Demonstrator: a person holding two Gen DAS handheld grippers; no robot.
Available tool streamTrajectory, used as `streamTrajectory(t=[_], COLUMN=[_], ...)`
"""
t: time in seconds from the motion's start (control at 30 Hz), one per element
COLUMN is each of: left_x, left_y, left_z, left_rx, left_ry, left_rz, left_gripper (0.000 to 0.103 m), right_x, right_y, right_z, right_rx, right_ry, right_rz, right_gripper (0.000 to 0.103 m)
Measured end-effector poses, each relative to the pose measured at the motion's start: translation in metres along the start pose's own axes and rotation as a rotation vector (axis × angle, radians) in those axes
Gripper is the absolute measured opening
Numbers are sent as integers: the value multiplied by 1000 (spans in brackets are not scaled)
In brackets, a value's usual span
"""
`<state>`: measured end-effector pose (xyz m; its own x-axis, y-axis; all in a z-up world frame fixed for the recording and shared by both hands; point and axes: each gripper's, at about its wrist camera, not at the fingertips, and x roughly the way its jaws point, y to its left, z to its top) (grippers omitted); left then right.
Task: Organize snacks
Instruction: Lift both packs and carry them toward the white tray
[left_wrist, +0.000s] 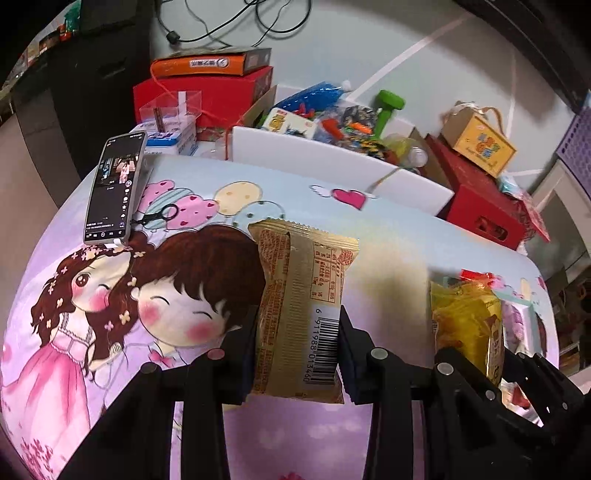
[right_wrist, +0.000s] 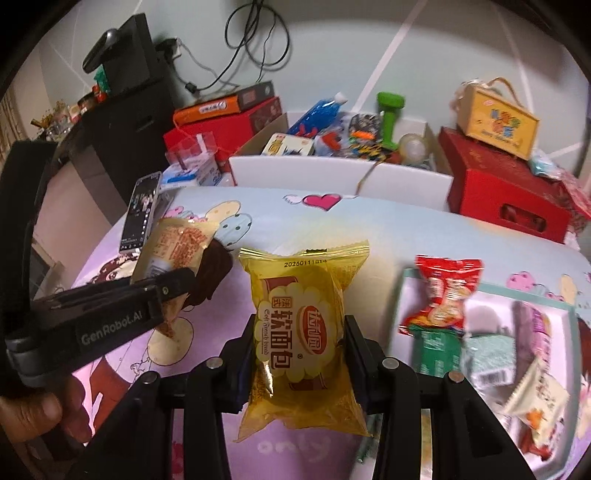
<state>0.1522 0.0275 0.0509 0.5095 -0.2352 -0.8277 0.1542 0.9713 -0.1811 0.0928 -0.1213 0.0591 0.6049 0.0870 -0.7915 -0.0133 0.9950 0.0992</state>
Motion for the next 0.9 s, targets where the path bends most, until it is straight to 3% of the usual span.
streamTrajectory(t=[0.4,0.7,0.9], left_x=[-16,-19,-23], left_y=[-27,-43,-73], left_z=[-21,-22,-24], left_rx=[60,97,155], left_ry=[-15,-30,-44], left_rz=[-43,-24,-57], left_gripper=[39,39,39], right_x=[-40,-44,-47], right_y=[-29,-51,-67], right_z=[-30,-34,-37], right_rx=[79,134,166], right_ry=[-22,-27,-25], right_rz=[-35,-33,-38], right_gripper=[45,45,45])
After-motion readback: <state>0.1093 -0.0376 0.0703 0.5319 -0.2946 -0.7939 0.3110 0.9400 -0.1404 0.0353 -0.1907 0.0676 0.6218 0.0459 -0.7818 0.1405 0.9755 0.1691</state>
